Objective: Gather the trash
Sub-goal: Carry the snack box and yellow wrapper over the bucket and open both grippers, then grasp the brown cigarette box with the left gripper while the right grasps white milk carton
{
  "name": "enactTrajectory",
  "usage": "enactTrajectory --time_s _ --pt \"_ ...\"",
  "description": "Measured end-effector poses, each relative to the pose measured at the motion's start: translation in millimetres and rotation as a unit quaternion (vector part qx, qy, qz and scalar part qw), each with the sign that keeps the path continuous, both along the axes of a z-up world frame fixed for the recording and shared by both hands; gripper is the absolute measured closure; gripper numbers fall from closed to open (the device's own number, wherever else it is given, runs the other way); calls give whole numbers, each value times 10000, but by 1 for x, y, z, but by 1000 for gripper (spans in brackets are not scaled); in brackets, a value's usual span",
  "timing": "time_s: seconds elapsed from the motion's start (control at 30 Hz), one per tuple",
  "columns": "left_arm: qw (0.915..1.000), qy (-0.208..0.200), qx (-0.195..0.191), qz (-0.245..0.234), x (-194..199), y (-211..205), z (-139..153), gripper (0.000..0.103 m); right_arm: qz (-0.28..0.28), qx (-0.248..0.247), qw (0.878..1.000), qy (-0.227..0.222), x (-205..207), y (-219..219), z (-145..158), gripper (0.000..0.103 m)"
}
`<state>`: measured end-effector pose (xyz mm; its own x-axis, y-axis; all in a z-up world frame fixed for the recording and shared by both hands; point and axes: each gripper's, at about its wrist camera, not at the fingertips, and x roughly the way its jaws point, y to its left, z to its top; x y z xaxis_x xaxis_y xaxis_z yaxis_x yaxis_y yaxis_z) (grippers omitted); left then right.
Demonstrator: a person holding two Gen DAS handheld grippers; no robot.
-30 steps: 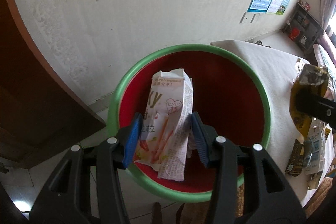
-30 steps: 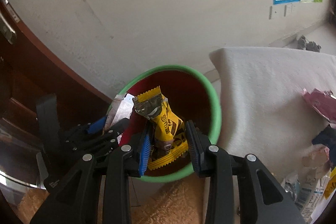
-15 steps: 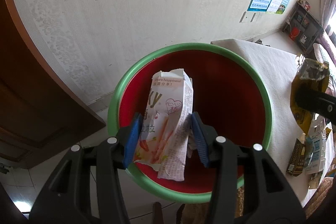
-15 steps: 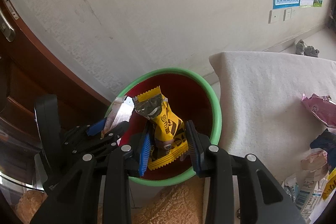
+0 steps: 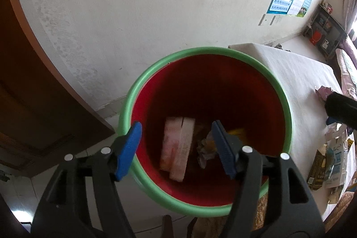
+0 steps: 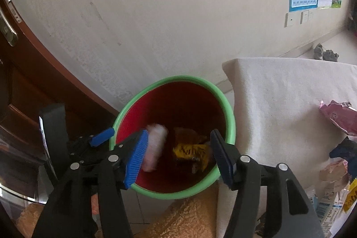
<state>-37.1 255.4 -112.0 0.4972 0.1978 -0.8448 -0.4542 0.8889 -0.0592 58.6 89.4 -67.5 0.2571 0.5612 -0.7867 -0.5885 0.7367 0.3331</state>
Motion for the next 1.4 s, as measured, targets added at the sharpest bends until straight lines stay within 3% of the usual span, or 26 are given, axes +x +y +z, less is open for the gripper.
enactTrajectory --time_s 0.23,0.57,0.7,0.8,0.93,1.07,1.23,1.3,1.4 --pt "9998 -116 20 173 -5 10 7 40 -344 -47 9992 -194 3 -31 9 41" --pt "9984 -260 -68 500 -11 23 16 40 -1256 -182 9904 -550 4 -116 27 27" --pt "9994 -253 -191 164 -2 1 15 40 -1618 -648 9785 -1101 -2 -151 42 18" --pt "9994 -205 -167 -239 9 -20 15 40 -2135 -999 9591 -1566 -6 -195 57 10" --pt "9966 -200 -412 -680 20 -52 15 40 -2684 -1108 9496 -1177 -5 -253 53 7" --pt "9836 -108 -687 -1661 33 -116 11 39 -3035 -1021 9454 -610 -18 -289 28 7" --pt "9488 312 -779 -3044 44 -207 -5 38 -2967 -695 9524 -48 -35 -296 0 7" --pt "9372 546 -528 -3405 48 -236 -15 38 -2849 -429 9575 124 -39 -295 -5 7" --pt "9284 858 -475 -3584 61 -256 -31 38 -2741 -392 9608 156 -43 -289 -7 7"
